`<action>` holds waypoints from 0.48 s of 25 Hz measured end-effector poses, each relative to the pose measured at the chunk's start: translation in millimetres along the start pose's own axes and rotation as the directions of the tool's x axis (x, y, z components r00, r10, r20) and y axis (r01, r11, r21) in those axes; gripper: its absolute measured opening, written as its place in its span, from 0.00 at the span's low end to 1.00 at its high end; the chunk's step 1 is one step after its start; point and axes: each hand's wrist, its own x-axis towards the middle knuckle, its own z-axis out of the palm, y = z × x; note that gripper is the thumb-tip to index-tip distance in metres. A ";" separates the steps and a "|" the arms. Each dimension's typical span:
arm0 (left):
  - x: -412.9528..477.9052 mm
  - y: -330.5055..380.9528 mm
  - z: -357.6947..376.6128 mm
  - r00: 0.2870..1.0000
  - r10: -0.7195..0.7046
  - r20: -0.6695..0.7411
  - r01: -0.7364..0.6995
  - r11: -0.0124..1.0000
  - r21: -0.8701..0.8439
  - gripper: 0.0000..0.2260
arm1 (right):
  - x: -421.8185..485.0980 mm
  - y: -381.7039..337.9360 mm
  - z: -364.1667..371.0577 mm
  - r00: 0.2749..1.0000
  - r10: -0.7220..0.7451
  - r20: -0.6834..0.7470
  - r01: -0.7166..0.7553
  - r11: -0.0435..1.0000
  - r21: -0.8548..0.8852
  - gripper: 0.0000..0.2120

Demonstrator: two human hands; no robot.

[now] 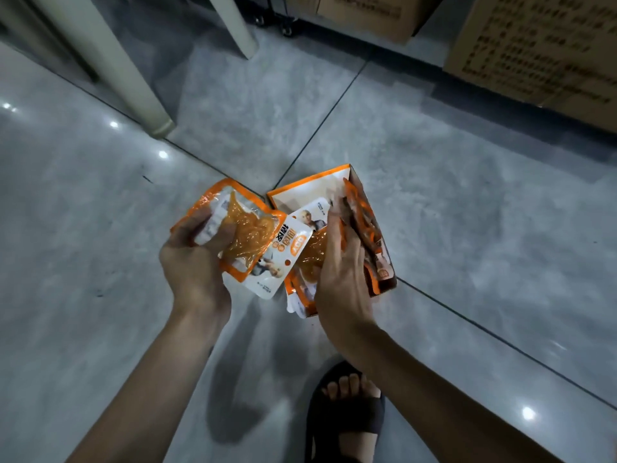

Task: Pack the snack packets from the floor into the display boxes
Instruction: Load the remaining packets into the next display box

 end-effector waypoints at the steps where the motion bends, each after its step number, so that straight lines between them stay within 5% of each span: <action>1: -0.1 0.2 -0.6 1.000 0.000 0.002 0.000 1.000 -0.003 0.20 | -2.0 1.1 2.2 1.000 -0.013 -0.001 0.012 0.999 -0.048 0.37; 8: -10.3 -4.4 2.5 0.999 -0.007 0.053 0.007 1.000 0.001 0.20 | -6.8 29.0 4.5 0.989 -0.093 0.114 0.121 0.957 -0.264 0.52; 12: -15.3 -3.1 8.6 0.994 0.005 0.110 -0.003 1.000 -0.013 0.20 | 5.6 18.3 -29.7 0.985 -0.156 -0.068 0.168 0.956 0.242 0.21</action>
